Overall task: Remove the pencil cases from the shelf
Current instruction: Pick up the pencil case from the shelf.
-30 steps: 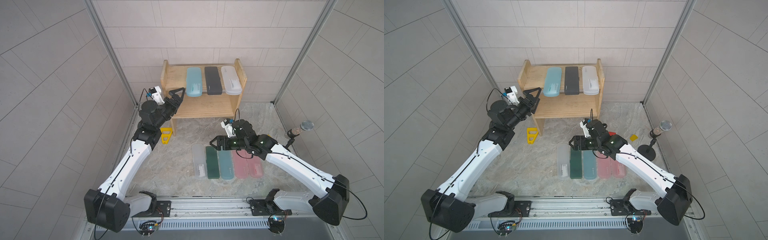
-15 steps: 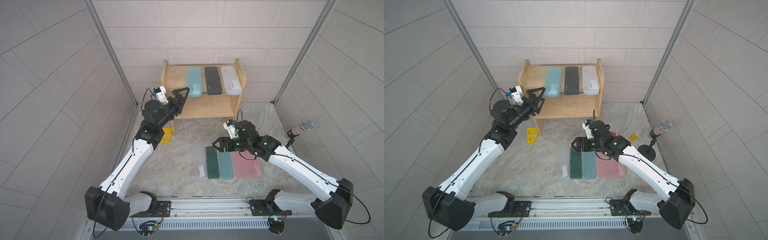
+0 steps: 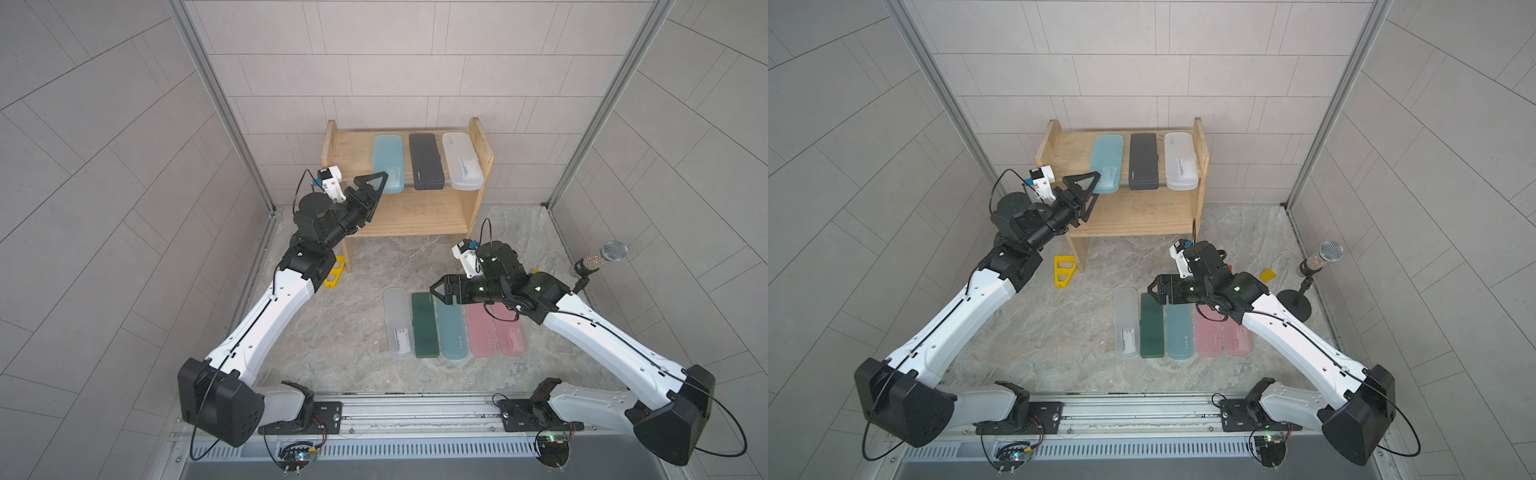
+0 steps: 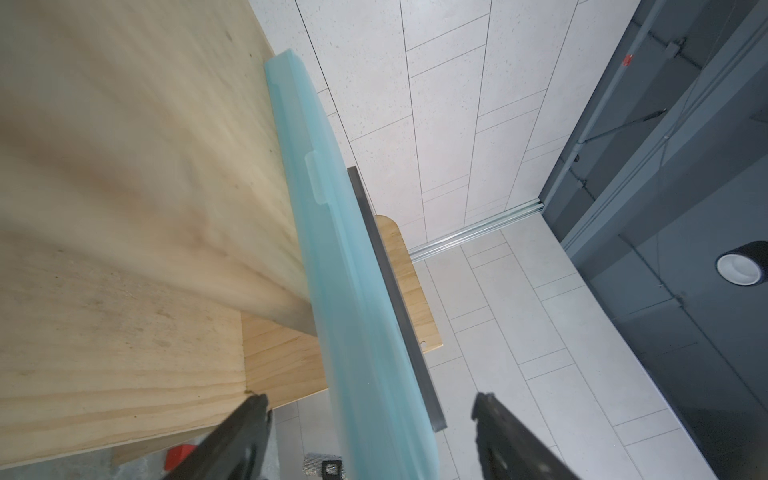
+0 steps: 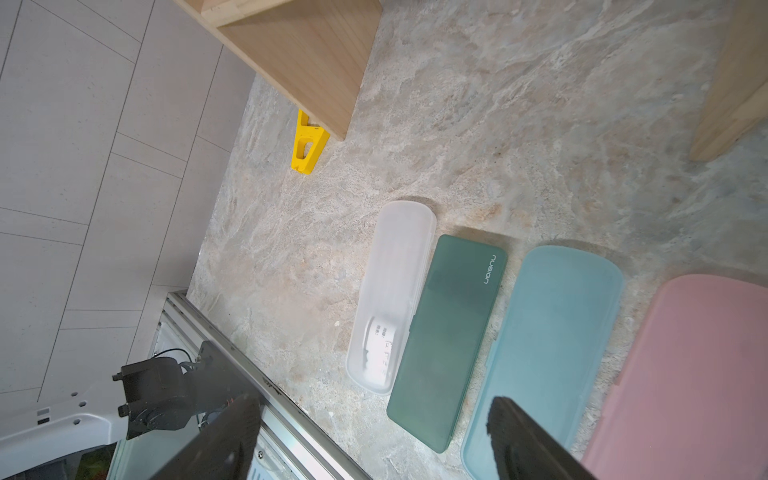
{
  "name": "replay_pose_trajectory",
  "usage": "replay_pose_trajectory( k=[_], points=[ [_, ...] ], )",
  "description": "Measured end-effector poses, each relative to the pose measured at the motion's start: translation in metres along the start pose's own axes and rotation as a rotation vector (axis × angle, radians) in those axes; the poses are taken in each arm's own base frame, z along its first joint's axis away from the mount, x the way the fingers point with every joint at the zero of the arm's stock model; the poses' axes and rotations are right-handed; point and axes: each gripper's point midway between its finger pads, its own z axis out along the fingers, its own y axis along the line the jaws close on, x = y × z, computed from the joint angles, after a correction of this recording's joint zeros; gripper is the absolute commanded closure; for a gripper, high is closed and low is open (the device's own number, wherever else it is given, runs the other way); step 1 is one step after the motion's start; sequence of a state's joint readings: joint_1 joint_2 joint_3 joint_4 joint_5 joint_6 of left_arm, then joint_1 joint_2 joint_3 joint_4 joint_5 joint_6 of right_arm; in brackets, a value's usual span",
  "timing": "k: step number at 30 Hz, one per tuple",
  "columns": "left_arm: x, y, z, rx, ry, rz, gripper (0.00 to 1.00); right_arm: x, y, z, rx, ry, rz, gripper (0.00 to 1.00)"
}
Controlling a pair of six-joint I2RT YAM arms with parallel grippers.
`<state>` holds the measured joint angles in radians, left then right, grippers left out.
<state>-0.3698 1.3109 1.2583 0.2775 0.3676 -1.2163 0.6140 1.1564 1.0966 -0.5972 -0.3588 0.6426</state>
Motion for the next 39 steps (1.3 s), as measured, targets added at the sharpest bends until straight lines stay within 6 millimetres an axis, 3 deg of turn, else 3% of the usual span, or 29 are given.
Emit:
replay_pose_trajectory(
  k=[5, 7, 11, 14, 18, 20, 25, 28, 29, 31, 37, 39],
  points=[
    [0.000, -0.001, 0.000, 0.001, -0.009, 0.019, 0.47, 0.001, -0.002, -0.002, 0.007, 0.004, -0.002, 0.09],
    [-0.001, -0.002, 0.000, 0.011, -0.019, 0.024, 0.48, 0.002, -0.003, -0.002, 0.010, 0.008, -0.004, 0.09],
    [-0.002, 0.001, -0.002, 0.028, -0.042, 0.030, 0.69, 0.005, -0.005, -0.002, 0.016, 0.018, -0.006, 0.09],
    [-0.004, -0.001, -0.003, 0.045, -0.053, 0.036, 0.76, 0.006, -0.006, -0.001, 0.019, 0.026, -0.008, 0.09],
    [-0.003, -0.001, -0.009, 0.064, -0.071, 0.050, 0.95, 0.002, -0.004, 0.000, 0.018, 0.026, -0.013, 0.09],
    [-0.002, 0.002, -0.011, 0.071, -0.080, 0.051, 1.00, -0.004, 0.001, -0.002, 0.009, 0.011, -0.017, 0.09],
    [-0.002, 0.005, -0.020, 0.103, -0.109, 0.083, 1.00, -0.027, 0.019, -0.017, -0.030, -0.059, -0.029, 0.08],
    [-0.004, 0.008, -0.034, 0.117, -0.140, 0.152, 1.00, -0.044, 0.034, -0.035, -0.058, -0.122, -0.036, 0.05],
    [-0.004, 0.008, -0.041, 0.124, -0.151, 0.186, 1.00, -0.052, 0.041, -0.044, -0.070, -0.152, -0.040, 0.00],
    [-0.004, 0.006, -0.053, 0.141, -0.174, 0.247, 1.00, -0.069, 0.056, -0.064, -0.094, -0.221, -0.048, 0.00],
    [0.000, -0.027, -0.093, 0.202, -0.212, 0.504, 1.00, -0.119, 0.121, -0.148, -0.224, -0.460, -0.107, 0.00],
    [0.004, -0.038, -0.108, 0.199, -0.219, 0.609, 1.00, -0.130, 0.134, -0.166, -0.244, -0.516, -0.124, 0.00]
  ],
)
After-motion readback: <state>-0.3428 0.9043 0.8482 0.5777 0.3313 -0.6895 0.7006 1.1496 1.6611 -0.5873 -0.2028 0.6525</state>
